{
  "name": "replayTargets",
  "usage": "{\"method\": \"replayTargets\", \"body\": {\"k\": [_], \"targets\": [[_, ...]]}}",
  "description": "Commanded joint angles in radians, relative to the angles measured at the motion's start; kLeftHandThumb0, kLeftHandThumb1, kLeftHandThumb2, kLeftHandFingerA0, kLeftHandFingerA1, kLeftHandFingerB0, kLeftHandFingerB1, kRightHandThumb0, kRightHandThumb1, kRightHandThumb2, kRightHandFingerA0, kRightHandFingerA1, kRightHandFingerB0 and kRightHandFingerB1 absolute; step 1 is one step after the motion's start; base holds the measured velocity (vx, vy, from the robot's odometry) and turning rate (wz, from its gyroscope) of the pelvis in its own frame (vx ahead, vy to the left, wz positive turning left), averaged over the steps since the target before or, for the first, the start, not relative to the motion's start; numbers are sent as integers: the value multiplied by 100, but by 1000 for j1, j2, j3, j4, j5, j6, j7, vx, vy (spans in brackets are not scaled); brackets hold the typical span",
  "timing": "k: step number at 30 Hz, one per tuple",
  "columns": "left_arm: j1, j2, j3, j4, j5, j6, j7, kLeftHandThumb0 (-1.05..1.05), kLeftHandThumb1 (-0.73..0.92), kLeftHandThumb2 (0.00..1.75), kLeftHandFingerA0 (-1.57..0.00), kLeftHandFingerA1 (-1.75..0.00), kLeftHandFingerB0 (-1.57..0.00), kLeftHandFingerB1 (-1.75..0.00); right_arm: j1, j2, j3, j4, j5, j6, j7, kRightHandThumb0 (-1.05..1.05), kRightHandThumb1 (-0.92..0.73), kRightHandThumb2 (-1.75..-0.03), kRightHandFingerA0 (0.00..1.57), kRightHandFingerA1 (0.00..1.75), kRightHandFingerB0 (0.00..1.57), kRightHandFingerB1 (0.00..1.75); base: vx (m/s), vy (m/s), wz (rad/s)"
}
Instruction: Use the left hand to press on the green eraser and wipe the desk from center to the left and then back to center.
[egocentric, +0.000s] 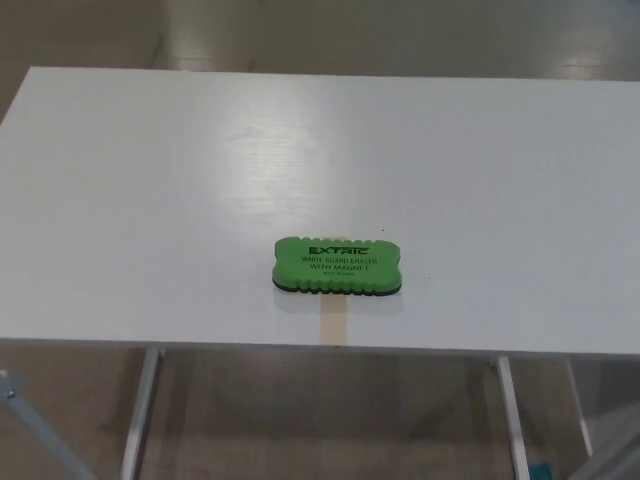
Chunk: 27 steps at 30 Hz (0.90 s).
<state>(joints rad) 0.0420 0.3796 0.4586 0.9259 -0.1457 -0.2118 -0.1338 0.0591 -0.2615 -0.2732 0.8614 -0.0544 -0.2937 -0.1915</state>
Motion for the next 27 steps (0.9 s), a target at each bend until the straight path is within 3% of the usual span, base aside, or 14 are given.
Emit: {"method": "replayTargets", "body": {"k": [1,4,5,9,14,16,20,21,22,24,25,26,27], "targets": [[6,6,15,11,-41,-59,-40,-17,57,57,-51,-40,-49,-35,0,4,-12,1,16,-69,-33,-28,-59,-59,64,45,52,37,0,0,0],[12,7,14,-1,-44,-60,-43,-17,57,57,-50,-40,-49,-35,6,6,-10,-8,17,-74,-29,-27,-59,-59,64,45,52,37,0,0,0],[16,7,12,-10,-45,-57,-44,-17,57,57,-50,-40,-49,-35,9,8,-10,-16,20,-78,-24,-36,-51,-75,58,53,47,48,0,0,0],[57,-4,-2,-92,-45,-33,-47,-18,57,57,-49,-40,-49,-35,41,25,-12,-62,43,-101,10,-36,-50,-75,57,53,47,47,0,0,0],[191,-30,-71,-409,-90,51,-183,-26,51,64,-46,-44,-46,-40,94,73,12,-168,57,-116,46,-36,-51,-75,57,53,46,47,0,0,0],[282,-22,-139,-630,-153,89,-311,-21,53,56,-47,-39,-49,-36,119,101,32,-186,60,-170,74,-36,-50,-74,57,53,46,47,0,0,0],[360,-16,-212,-818,-184,93,-377,-23,53,56,-48,-38,-50,-36,126,116,53,-173,43,-228,77,-35,-50,-74,58,53,46,47,0,0,0],[401,-5,-260,-901,-176,63,-405,-25,53,56,-48,-38,-47,-35,129,120,68,-156,23,-255,70,-26,-58,-58,64,44,52,36,0,0,0],[419,2,-281,-932,-169,46,-417,-25,53,56,-48,-38,-47,-35,132,122,76,-151,12,-262,66,-26,-58,-58,64,44,52,36,0,0,0],[474,33,-348,-1027,-138,2,-455,-26,54,57,-47,-38,-46,-35,141,130,101,-149,0,-260,80,-27,-58,-58,64,44,50,36,0,0,0],[501,51,-380,-1080,-131,-2,-471,-25,54,57,-46,-38,-45,-35,145,135,112,-145,1,-257,94,-37,-50,-75,57,53,45,47,0,0,0],[519,63,-400,-1118,-127,-1,-479,-25,54,57,-46,-38,-45,-35,147,138,120,-142,2,-256,103,-37,-50,-75,57,53,45,47,0,0,0],[547,80,-428,-1189,-141,32,-487,-25,54,57,-45,-37,-46,-35,151,140,132,-124,-6,-265,107,-27,-60,-58,59,43,48,35,0,0,0]]}}
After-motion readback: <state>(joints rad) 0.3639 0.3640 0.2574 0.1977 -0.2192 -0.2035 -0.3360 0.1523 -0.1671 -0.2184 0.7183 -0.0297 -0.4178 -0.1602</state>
